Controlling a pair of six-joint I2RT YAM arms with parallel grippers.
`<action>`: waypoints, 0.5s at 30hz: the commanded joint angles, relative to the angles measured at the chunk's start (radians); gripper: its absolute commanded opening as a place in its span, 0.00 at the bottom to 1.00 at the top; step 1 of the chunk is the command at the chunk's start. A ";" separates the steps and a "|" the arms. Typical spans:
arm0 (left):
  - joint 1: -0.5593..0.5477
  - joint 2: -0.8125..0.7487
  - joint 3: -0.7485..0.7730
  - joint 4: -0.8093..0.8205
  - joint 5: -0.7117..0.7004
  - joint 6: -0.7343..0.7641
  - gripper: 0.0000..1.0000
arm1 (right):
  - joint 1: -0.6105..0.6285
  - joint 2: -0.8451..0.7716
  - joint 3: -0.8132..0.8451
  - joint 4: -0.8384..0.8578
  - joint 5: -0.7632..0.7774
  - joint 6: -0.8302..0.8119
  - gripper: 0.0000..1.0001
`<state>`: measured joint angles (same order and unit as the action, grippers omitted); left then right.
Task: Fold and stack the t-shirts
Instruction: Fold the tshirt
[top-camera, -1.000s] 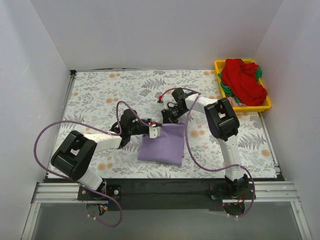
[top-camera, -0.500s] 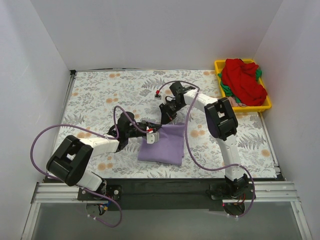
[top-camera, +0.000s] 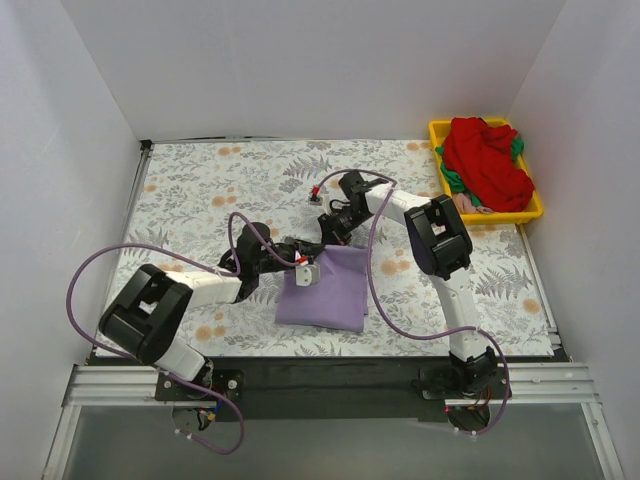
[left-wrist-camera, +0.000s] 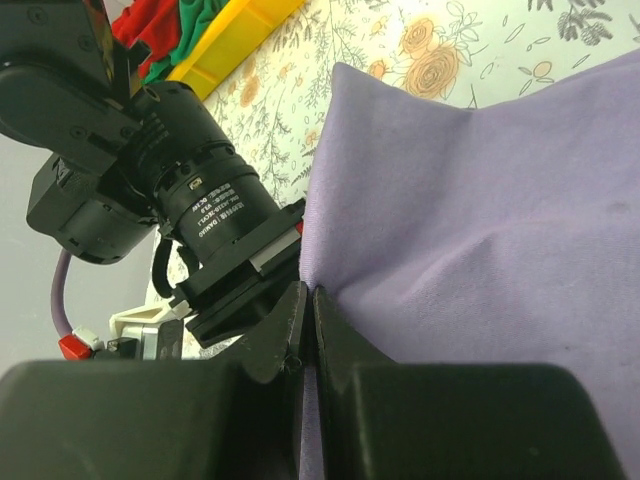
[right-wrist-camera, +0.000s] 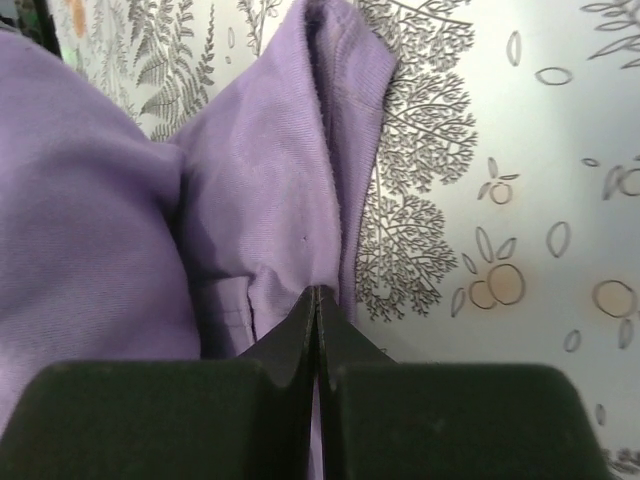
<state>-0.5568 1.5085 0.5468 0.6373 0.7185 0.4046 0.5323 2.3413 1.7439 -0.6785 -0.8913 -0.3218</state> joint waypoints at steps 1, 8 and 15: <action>0.005 0.016 0.051 0.070 -0.027 0.013 0.00 | 0.020 0.026 -0.049 -0.035 0.045 -0.057 0.01; 0.011 0.085 0.047 0.133 -0.065 0.022 0.00 | 0.021 0.016 -0.046 -0.035 0.038 -0.060 0.01; 0.014 0.119 0.022 0.237 -0.103 0.033 0.00 | 0.021 0.015 -0.040 -0.041 0.052 -0.065 0.01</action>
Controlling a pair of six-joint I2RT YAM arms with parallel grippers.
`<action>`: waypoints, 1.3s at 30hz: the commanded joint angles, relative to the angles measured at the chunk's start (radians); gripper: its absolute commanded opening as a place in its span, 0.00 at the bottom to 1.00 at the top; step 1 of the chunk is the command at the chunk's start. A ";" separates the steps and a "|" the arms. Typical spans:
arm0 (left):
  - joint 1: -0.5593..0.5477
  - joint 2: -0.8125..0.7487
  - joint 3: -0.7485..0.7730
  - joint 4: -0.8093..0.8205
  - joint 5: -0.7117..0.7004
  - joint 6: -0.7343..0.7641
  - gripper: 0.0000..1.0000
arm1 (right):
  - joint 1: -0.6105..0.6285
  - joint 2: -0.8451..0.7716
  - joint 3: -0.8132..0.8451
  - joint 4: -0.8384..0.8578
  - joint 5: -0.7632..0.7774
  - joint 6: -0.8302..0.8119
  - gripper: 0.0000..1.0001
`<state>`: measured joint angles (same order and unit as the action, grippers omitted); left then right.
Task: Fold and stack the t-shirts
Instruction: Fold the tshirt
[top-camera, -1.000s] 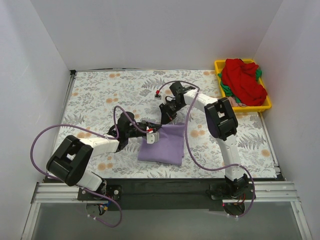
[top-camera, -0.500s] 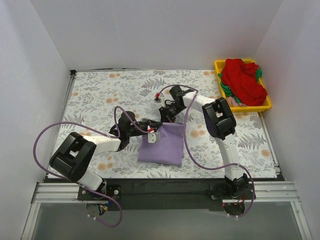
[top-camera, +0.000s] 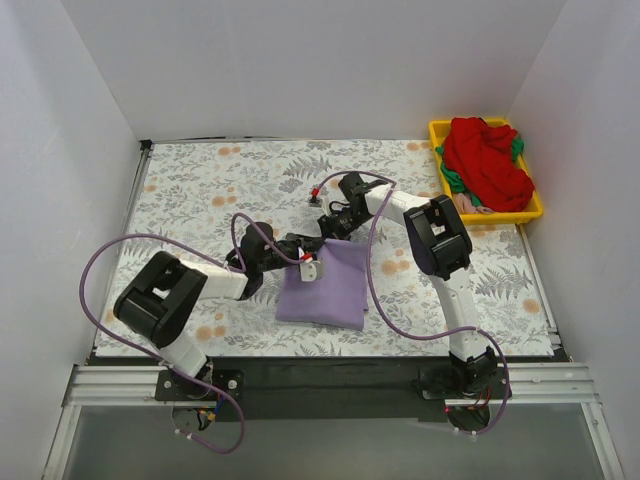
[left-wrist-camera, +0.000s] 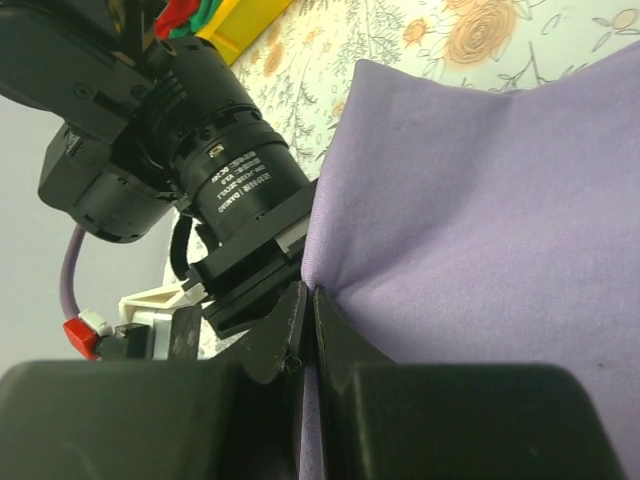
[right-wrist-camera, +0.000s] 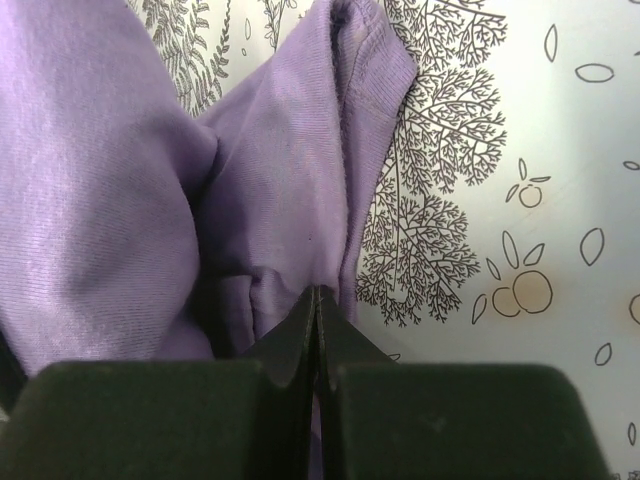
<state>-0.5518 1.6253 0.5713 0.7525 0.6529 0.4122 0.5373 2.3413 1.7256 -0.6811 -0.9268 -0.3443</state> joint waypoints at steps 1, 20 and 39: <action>0.009 0.011 -0.005 0.134 -0.048 0.027 0.00 | 0.015 0.015 -0.011 -0.041 0.091 -0.041 0.01; 0.032 -0.470 0.125 -0.623 -0.165 -0.573 0.34 | -0.037 -0.171 0.284 -0.138 0.433 -0.147 0.42; 0.283 0.184 0.765 -1.329 0.111 -0.905 0.66 | -0.120 -0.263 0.009 -0.275 0.418 -0.256 0.62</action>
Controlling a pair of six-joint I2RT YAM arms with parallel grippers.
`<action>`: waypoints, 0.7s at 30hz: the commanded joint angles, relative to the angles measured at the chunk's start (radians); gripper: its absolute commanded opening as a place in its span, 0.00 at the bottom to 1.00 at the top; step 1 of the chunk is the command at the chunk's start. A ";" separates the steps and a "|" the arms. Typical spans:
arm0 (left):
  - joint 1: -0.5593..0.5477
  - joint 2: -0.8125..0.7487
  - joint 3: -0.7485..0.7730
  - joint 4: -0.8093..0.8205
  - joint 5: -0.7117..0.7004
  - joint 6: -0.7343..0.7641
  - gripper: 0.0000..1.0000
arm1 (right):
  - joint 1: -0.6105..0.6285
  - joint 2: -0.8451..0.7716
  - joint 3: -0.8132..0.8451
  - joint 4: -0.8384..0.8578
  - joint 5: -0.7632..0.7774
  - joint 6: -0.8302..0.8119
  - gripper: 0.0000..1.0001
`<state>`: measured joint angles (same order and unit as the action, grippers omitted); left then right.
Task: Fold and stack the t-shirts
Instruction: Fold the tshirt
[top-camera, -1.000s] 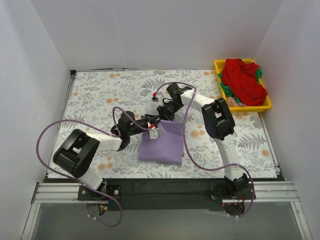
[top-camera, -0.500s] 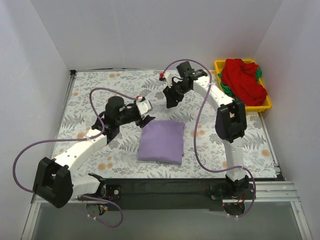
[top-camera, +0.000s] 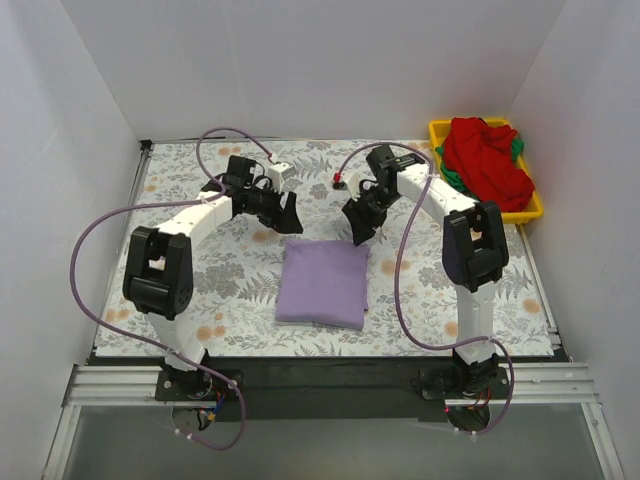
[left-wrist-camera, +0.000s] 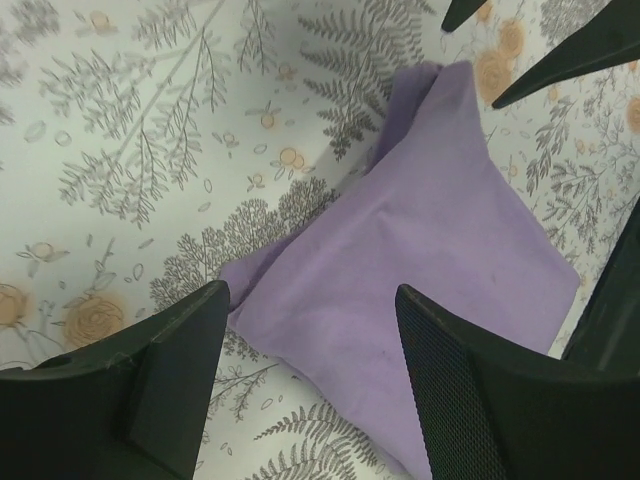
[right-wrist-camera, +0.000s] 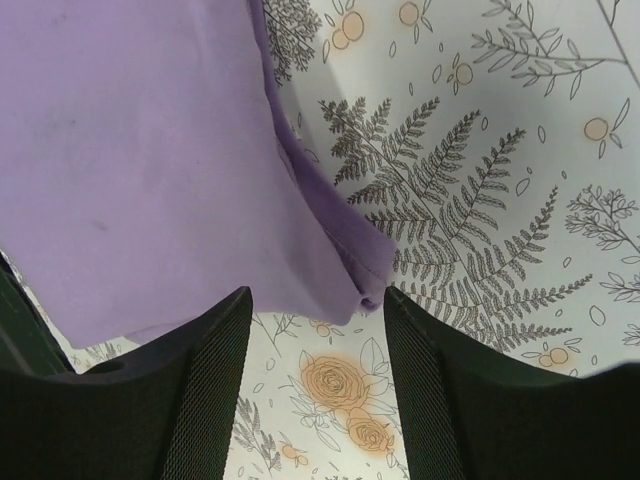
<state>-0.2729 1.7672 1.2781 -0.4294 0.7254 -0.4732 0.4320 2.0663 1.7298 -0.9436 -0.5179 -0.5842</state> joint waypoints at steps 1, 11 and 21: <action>0.006 0.057 0.069 -0.158 0.043 -0.021 0.66 | -0.018 0.023 0.005 -0.012 0.006 -0.014 0.61; 0.008 0.132 0.098 -0.241 -0.046 0.010 0.65 | -0.022 0.026 -0.047 -0.023 -0.031 -0.014 0.50; 0.008 0.152 0.096 -0.230 -0.047 0.016 0.53 | -0.021 0.043 -0.053 -0.035 -0.039 -0.016 0.33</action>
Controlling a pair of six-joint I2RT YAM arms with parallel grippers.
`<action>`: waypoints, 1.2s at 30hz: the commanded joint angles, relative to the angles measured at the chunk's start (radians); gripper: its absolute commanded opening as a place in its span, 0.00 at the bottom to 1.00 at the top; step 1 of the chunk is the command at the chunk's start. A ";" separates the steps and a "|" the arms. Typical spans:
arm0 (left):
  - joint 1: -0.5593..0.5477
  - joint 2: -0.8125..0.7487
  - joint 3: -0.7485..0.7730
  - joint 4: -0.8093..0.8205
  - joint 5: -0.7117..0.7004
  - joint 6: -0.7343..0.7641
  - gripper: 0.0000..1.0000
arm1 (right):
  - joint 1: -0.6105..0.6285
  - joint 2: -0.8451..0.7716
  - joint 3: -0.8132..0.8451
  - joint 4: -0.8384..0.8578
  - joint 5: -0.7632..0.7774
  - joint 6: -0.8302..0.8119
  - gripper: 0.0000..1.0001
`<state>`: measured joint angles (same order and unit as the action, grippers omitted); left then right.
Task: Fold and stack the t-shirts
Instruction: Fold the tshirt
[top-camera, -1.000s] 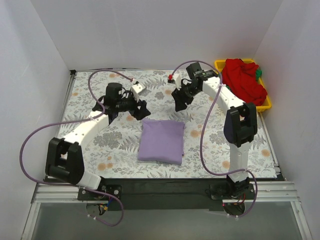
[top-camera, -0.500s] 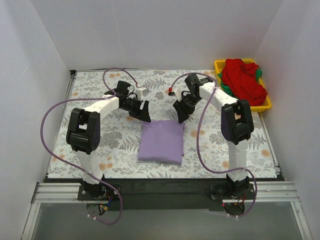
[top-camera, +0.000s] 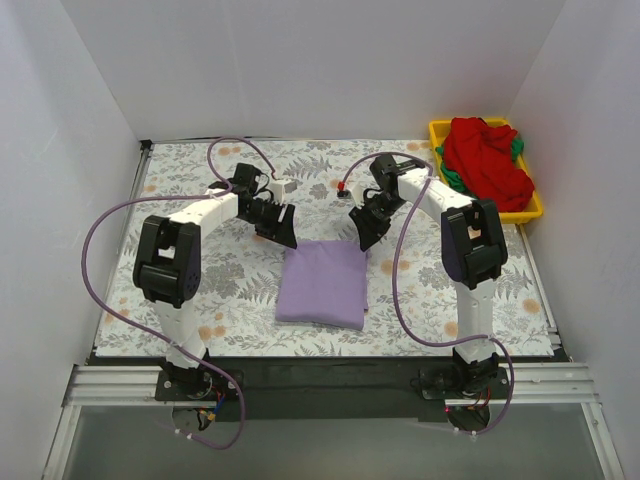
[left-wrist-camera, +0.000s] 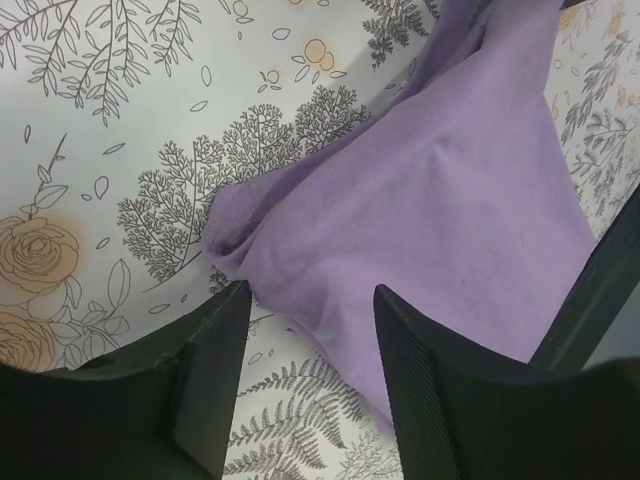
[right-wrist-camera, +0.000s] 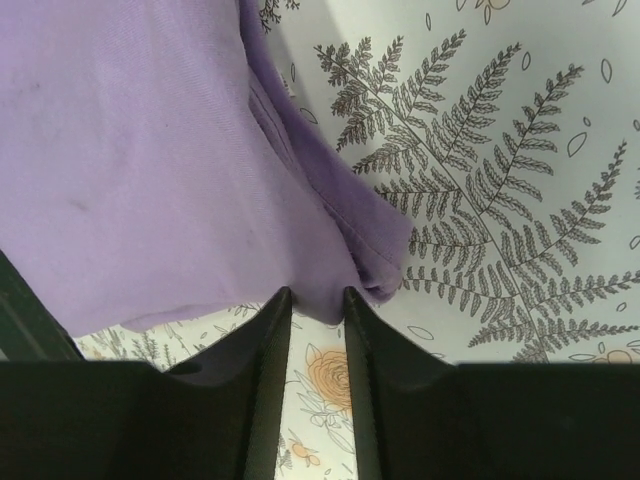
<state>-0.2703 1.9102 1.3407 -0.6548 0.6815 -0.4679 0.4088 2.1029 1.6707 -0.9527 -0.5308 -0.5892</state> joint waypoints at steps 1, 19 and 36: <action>0.005 0.012 0.038 -0.003 -0.005 0.014 0.50 | 0.001 0.003 0.006 -0.026 -0.023 -0.012 0.25; 0.046 -0.021 0.055 0.149 -0.062 -0.003 0.00 | -0.096 0.018 0.072 -0.040 0.060 -0.021 0.01; 0.068 0.074 0.177 0.228 -0.038 -0.153 0.50 | -0.107 0.099 0.341 -0.027 0.135 0.063 0.52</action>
<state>-0.2180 2.1380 1.5288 -0.4431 0.5873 -0.5724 0.3187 2.3352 2.0098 -0.9714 -0.3981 -0.5377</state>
